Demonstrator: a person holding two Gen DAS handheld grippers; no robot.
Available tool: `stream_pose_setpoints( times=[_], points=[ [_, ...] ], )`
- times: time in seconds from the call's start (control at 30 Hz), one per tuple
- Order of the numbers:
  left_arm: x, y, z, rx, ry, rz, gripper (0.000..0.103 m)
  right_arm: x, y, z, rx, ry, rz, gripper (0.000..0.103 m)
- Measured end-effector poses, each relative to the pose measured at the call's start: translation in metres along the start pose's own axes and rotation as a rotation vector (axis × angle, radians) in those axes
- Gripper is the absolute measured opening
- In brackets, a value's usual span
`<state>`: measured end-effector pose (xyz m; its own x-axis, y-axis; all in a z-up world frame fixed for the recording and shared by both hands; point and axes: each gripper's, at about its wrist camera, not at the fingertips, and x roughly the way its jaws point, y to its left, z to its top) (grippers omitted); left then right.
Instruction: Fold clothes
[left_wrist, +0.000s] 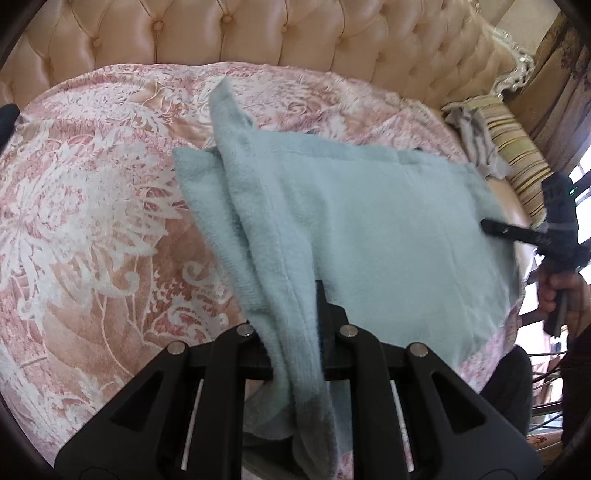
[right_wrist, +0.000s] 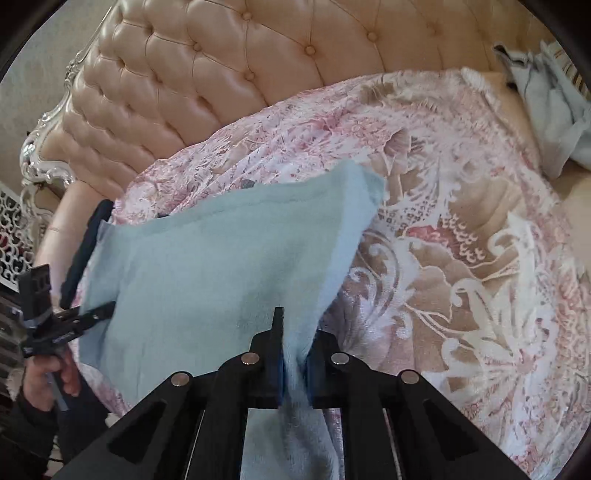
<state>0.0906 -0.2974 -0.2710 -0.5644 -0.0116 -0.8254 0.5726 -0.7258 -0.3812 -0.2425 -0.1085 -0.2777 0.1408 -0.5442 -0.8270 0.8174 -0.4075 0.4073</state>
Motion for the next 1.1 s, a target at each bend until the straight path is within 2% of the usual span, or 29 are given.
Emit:
stream_pose_setpoints(
  times=[0.1,0.2,0.27,0.33,0.4,0.47,0.57,0.67,0.73,0.77,0.8,0.83,0.87,0.93,0.97,1.03,1.1],
  points=[
    [-0.001,0.009,0.001,-0.056,0.009,-0.053,0.016,-0.005,0.004,-0.002,0.003,-0.014,-0.033,0.007],
    [-0.001,0.020,0.003,-0.112,0.025,-0.095,0.022,0.001,0.000,-0.002,0.041,0.029,0.007,0.013],
    [-0.001,0.029,0.006,-0.148,0.041,-0.131,0.030,0.002,-0.003,0.000,0.060,0.040,0.021,0.016],
    [-0.001,0.037,0.009,-0.183,0.054,-0.168,0.052,0.004,-0.005,0.001,0.071,0.060,0.036,0.026],
    [-0.001,0.041,0.009,-0.204,0.054,-0.198,0.054,0.003,-0.002,0.002,0.059,0.076,0.088,0.051],
    [-0.001,0.042,0.009,-0.212,0.054,-0.210,0.054,0.005,0.004,0.004,0.034,0.084,0.068,0.057],
    [-0.001,0.045,0.010,-0.225,0.053,-0.221,0.054,0.007,0.013,0.006,-0.003,0.095,0.035,0.054],
    [0.001,0.051,0.012,-0.257,0.050,-0.238,0.054,0.005,0.010,0.004,0.029,0.082,0.031,0.049],
    [0.004,0.052,0.013,-0.253,0.057,-0.237,0.055,0.003,0.002,0.001,0.065,0.070,0.036,0.028],
    [0.005,0.051,0.014,-0.242,0.056,-0.230,0.055,0.001,-0.002,0.000,0.083,0.064,0.038,0.014],
    [0.004,0.049,0.014,-0.228,0.053,-0.219,0.050,0.002,-0.008,-0.002,0.110,0.061,0.060,0.012],
    [0.004,0.048,0.014,-0.213,0.050,-0.208,0.026,0.001,-0.011,-0.004,0.122,0.060,0.074,0.011],
    [0.003,0.047,0.015,-0.200,0.048,-0.197,0.018,0.001,-0.013,-0.005,0.133,0.059,0.088,0.011],
    [0.000,0.049,0.014,-0.181,0.050,-0.174,0.018,0.000,-0.015,-0.006,0.136,0.059,0.096,0.011],
    [-0.002,0.049,0.014,-0.171,0.055,-0.164,0.022,0.000,-0.011,-0.005,0.121,0.060,0.077,0.011],
    [-0.003,0.050,0.015,-0.149,0.062,-0.126,0.036,0.001,-0.001,-0.005,0.075,0.064,0.024,0.011],
    [-0.007,0.051,0.017,-0.120,0.053,-0.088,0.036,0.002,0.009,-0.004,0.032,0.069,-0.029,0.011]
  ],
)
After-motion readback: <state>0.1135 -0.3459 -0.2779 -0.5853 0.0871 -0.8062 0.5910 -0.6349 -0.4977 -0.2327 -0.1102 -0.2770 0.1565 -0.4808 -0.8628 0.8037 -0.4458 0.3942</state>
